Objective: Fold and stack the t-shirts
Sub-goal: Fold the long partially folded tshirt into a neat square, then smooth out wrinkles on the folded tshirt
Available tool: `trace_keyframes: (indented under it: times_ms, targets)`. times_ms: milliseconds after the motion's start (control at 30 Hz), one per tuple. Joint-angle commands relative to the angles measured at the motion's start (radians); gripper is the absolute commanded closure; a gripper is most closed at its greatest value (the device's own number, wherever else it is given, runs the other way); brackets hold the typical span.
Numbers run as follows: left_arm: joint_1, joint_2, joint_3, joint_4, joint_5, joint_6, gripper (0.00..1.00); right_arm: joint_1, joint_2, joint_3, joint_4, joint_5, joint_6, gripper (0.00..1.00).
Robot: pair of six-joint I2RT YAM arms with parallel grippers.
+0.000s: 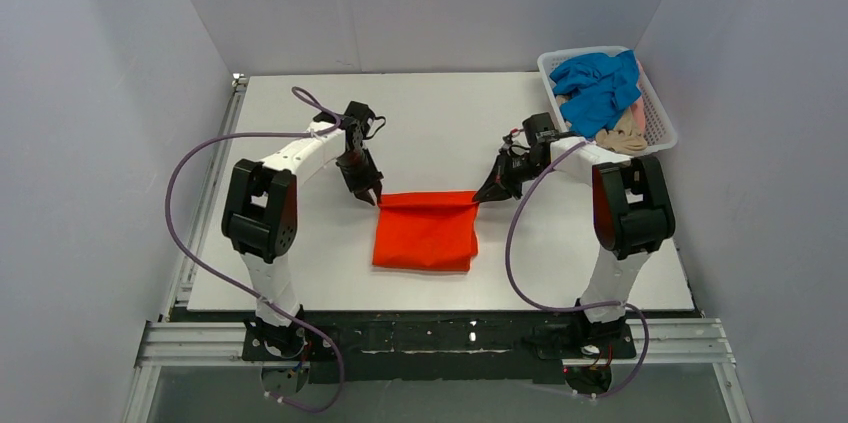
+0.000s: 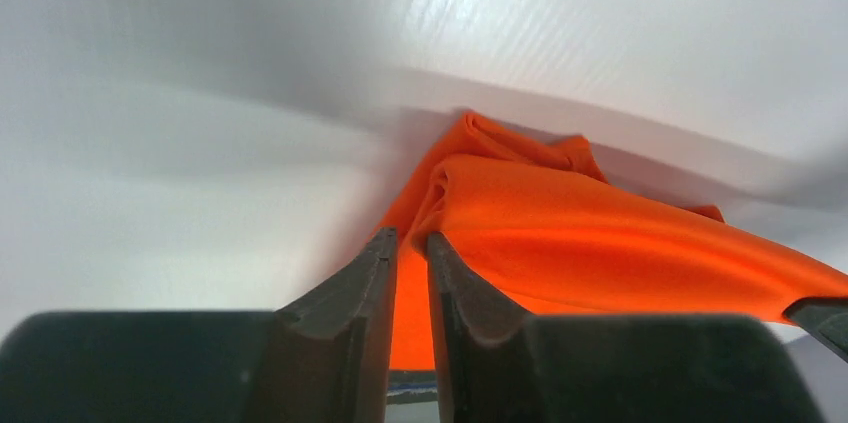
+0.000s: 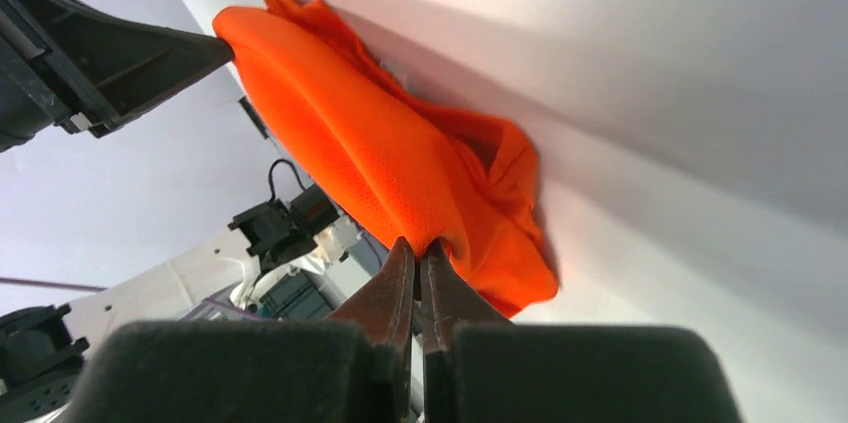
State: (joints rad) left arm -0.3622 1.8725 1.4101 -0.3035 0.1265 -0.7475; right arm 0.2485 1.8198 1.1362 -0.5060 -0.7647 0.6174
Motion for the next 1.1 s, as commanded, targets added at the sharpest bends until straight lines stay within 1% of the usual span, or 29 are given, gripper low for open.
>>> trace_keyframes:
  times_ms: [0,33,67,100,133,167,200,233,267,333,400,433,500,533,600,667,767,833,933,1000,1067]
  targets:
    - [0.028,0.065,0.078,-0.152,-0.078,0.033,0.79,-0.021,0.071,0.112,0.008,0.059,-0.059,0.94]
    - [0.028,0.076,0.096,-0.158,-0.074,0.032,0.72,-0.021,0.088,0.131,0.001,0.068,-0.066,0.87]
    - [0.028,0.082,0.111,-0.158,-0.068,0.031,0.61,-0.021,0.109,0.154,-0.008,0.076,-0.072,0.78]
    - [0.029,0.085,0.117,-0.158,-0.061,0.027,0.47,-0.021,0.120,0.177,-0.022,0.090,-0.078,0.71]
    - [0.029,0.081,0.123,-0.159,-0.053,0.024,0.38,-0.022,0.124,0.197,-0.036,0.112,-0.082,0.62]
    - [0.029,0.075,0.128,-0.162,-0.044,0.021,0.27,-0.021,0.123,0.216,-0.052,0.132,-0.087,0.44]
    - [0.028,0.059,0.127,-0.163,-0.035,0.020,0.14,-0.020,0.116,0.232,-0.072,0.159,-0.092,0.34]
    - [0.028,0.039,0.124,-0.165,-0.028,0.014,0.04,-0.021,0.104,0.248,-0.100,0.190,-0.096,0.28]
    - [0.028,0.016,0.117,-0.168,-0.020,0.012,0.02,-0.021,0.080,0.253,-0.120,0.225,-0.097,0.25]
    - [0.028,-0.045,0.095,-0.176,0.000,0.005,0.02,-0.019,0.014,0.237,-0.154,0.302,-0.093,0.20]
    - [0.020,-0.114,0.064,-0.186,0.016,-0.002,0.02,-0.010,-0.074,0.195,-0.174,0.370,-0.089,0.19]
    - [0.010,-0.153,0.045,-0.189,0.024,-0.007,0.02,0.007,-0.123,0.158,-0.180,0.376,-0.090,0.18]
    - [-0.026,-0.225,-0.002,-0.184,0.032,-0.019,0.02,0.051,-0.222,0.085,-0.170,0.322,-0.088,0.17]
    - [-0.055,-0.253,-0.020,-0.180,0.028,-0.019,0.02,0.086,-0.276,0.041,-0.133,0.264,-0.073,0.17]
    - [-0.108,-0.290,-0.069,-0.134,0.038,-0.022,0.02,0.171,-0.363,-0.047,-0.046,0.195,-0.030,0.16]
    - [-0.137,-0.291,-0.116,-0.062,0.083,-0.047,0.02,0.237,-0.399,-0.118,0.053,0.110,0.028,0.16]
    - [-0.142,-0.237,-0.156,-0.020,0.157,-0.108,0.02,0.294,-0.382,-0.218,0.219,0.044,0.126,0.16]
    - [-0.146,-0.209,-0.189,0.004,0.175,-0.128,0.02,0.312,-0.346,-0.249,0.275,0.032,0.144,0.16]
    - [-0.147,-0.179,-0.277,0.116,0.206,-0.170,0.02,0.313,-0.293,-0.322,0.403,-0.004,0.185,0.16]
    - [-0.147,-0.141,-0.303,0.146,0.241,-0.191,0.02,0.308,-0.249,-0.350,0.434,0.003,0.167,0.15]
    - [-0.147,-0.102,-0.316,0.146,0.274,-0.195,0.02,0.286,-0.195,-0.362,0.399,0.043,0.122,0.15]
